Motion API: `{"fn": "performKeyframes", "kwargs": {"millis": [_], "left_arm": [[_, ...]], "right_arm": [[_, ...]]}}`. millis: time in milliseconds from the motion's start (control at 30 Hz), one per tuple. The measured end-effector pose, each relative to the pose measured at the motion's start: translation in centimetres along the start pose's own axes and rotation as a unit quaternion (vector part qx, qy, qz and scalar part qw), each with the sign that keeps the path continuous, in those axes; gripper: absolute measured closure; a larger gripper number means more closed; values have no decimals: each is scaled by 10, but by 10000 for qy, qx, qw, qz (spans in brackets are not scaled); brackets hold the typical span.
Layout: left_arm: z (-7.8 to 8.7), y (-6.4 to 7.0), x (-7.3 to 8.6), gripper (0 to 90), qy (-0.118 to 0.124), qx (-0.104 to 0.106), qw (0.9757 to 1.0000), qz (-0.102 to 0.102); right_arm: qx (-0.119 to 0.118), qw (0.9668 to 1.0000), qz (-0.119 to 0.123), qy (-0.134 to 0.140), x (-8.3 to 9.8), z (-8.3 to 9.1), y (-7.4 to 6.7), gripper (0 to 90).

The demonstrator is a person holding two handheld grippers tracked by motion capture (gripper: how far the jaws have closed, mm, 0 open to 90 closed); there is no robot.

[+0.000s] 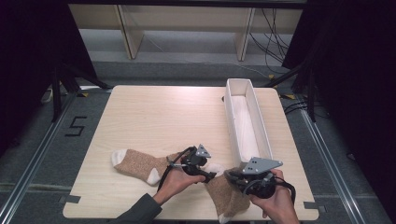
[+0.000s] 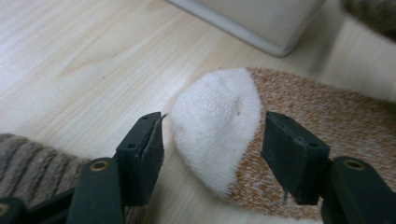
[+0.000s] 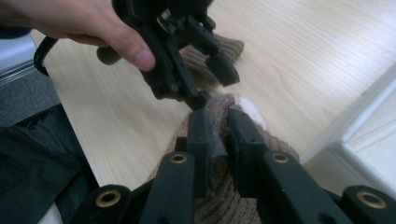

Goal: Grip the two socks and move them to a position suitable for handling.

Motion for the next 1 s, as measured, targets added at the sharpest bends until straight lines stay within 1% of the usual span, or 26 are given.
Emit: {"fn": "performKeyframes", "kwargs": {"millis": [33, 67, 100, 133, 167, 233, 267, 300, 333, 367, 400, 433, 467, 500, 533, 567, 600, 633, 667, 767, 800, 833, 867, 900, 933, 1000], "left_arm": [[-2, -1, 0, 381, -54, -22, 10000, -34], [-4, -2, 0, 381, -145, -1, 9999, -47], [-4, -3, 0, 381, -154, 28, 9999, -28], [-4, -2, -2, 382, -80, 32, 10000, 24], [-5, -1, -3, 390, -67, 7, 10000, 15], [-8, 0, -3, 423, -282, -8, 9995, -140], [-9, 0, -3, 433, -331, 24, 9993, -161], [-11, 1, -4, 458, -262, 78, 9996, -79], [-10, 0, -5, 496, -288, 80, 9995, -118], [-10, 2, -7, 550, -249, 76, 9996, -92], [-9, 2, -8, 612, -241, 7, 9994, -250], [-8, 3, -8, 664, -137, -50, 9995, -267], [-7, 4, -9, 702, -69, -48, 9997, -227], [-3, 3, -9, 756, -68, -55, 9993, -375], [0, 3, -10, 808, 32, 29, 9995, -323], [5, 4, -12, 815, 131, 98, 9995, -281], [11, 4, -12, 819, 188, 110, 9993, -318], [17, 4, -13, 823, 242, 123, 9990, -365], [25, 5, -13, 828, 280, 119, 9988, -385], [48, 1, -12, 834, 544, 134, 9981, -249], [56, -1, -10, 835, 595, 155, 9977, -268], [64, -2, -9, 835, 743, 177, 9969, -159], [73, -4, -7, 835, 810, 172, 9965, -135], [82, -8, -4, 836, 850, 134, 9962, -154], [89, -10, -1, 836, 929, 83, 9956, -80], [103, -16, 6, 836, 983, 30, 9952, -15]], "right_arm": [[20, 10000, 69, 46, 0, 0, 1, 801], [-2, 10000, -10, 26, 1, 1, 1, 800], [4, 10000, -59, 25, 2, 2, 1, 801], [-33, 10000, -65, 8, 3, 3, 1, 801], [25, 10000, 16, 68, 4, 4, 2, 801], [8, 10000, -70, 38, 6, 6, 1, 801], [7, 10000, -67, 59, 6, 6, 1, 800], [86, 9999, 4, 104, 6, 7, 3, 801], [68, 9999, -78, 65, 7, 8, 1, 800], [53, 9999, -110, 44, 7, 8, 1, 801], [80, 9999, -64, 65, 8, 9, 2, 800], [125, 9999, 13, 109, 7, 9, 3, 801], [78, 9999, -64, 97, 8, 9, 3, 801], [79, 9999, -41, 98, 8, 10, 3, 802], [92, 9999, -51, 100, 8, 11, 3, 802], [102, 9999, -83, 90, 8, 13, 3, 803], [114, 9998, -135, 92, 8, 15, 2, 803], [135, 9998, -46, 118, 7, 17, 3, 803], [141, 9998, -49, 141, 7, 19, 3, 803], [198, 9995, -30, 229, 6, 29, 6, 806], [247, 9993, -53, 264, 6, 32, 7, 808], [313, 9990, 40, 305, 5, 35, 9, 810], [294, 9991, -27, 311, 5, 38, 9, 812], [320, 9989, -1, 346, 4, 39, 10, 815], [350, 9988, 53, 344, 4, 40, 11, 817], [341, 9989, 81, 316, 1, 40, 11, 820]]}}
Point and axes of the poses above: each handheld gripper's, and its own axes: z roughly backward along the jaws, x roughly out of its underside, y roughly to its right, the point moved 3 cm from there along -z, roughly forward along the jaws, and after that the axes turned 2 degrees about z, right-handed, at the moved point
